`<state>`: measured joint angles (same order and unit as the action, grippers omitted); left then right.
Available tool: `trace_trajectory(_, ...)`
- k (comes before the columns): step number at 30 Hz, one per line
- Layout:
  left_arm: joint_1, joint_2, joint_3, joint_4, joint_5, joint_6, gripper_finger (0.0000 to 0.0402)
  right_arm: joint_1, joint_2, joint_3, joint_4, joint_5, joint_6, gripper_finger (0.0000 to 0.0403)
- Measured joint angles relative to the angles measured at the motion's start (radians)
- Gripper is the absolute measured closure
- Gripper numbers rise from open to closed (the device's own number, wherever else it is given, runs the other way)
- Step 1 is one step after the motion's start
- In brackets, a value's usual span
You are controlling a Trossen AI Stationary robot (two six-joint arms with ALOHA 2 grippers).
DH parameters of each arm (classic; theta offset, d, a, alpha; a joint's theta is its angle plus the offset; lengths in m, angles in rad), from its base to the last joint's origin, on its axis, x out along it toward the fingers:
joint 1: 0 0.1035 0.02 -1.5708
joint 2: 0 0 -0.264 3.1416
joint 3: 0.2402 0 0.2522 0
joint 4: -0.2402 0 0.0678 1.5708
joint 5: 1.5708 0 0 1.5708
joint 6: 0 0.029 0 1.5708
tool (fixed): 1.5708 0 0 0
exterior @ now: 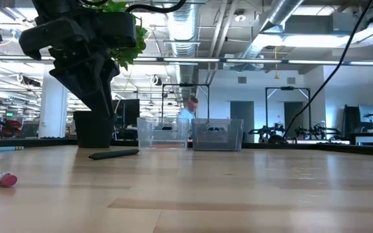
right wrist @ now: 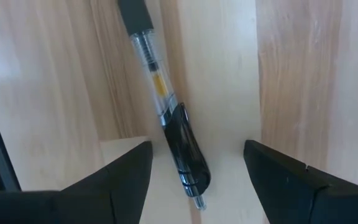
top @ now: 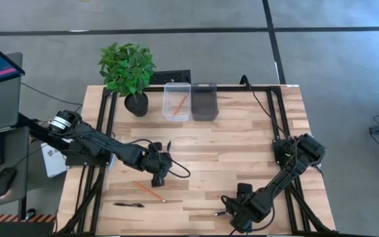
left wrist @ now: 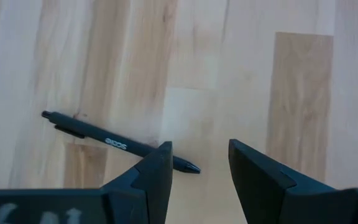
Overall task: Sort pens & pencils
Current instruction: Put the bottom right black pen into the black bin
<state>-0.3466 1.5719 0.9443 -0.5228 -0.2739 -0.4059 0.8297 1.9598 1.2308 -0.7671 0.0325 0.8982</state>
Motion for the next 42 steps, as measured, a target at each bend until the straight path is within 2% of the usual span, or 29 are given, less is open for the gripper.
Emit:
trace_trajectory(13,0.000,0.000,0.000,0.000,-0.029,-0.014,0.0253,-0.001,0.002,0.000,-0.003,-0.002,0.000,0.0133)
trace_trajectory(33,0.000,0.000,0.000,-0.001,-0.029,-0.014,0.0253,-0.013,0.002,-0.002,-0.009,-0.010,-0.060,0.0321)
trace_trajectory(36,0.000,0.000,0.000,0.000,-0.029,-0.014,0.0253,-0.021,0.002,-0.002,-0.006,-0.012,-0.070,0.0333)
trace_trajectory(42,0.000,0.000,0.000,0.000,-0.029,-0.014,0.0252,-0.038,0.002,-0.002,-0.005,-0.015,-0.067,0.0328)
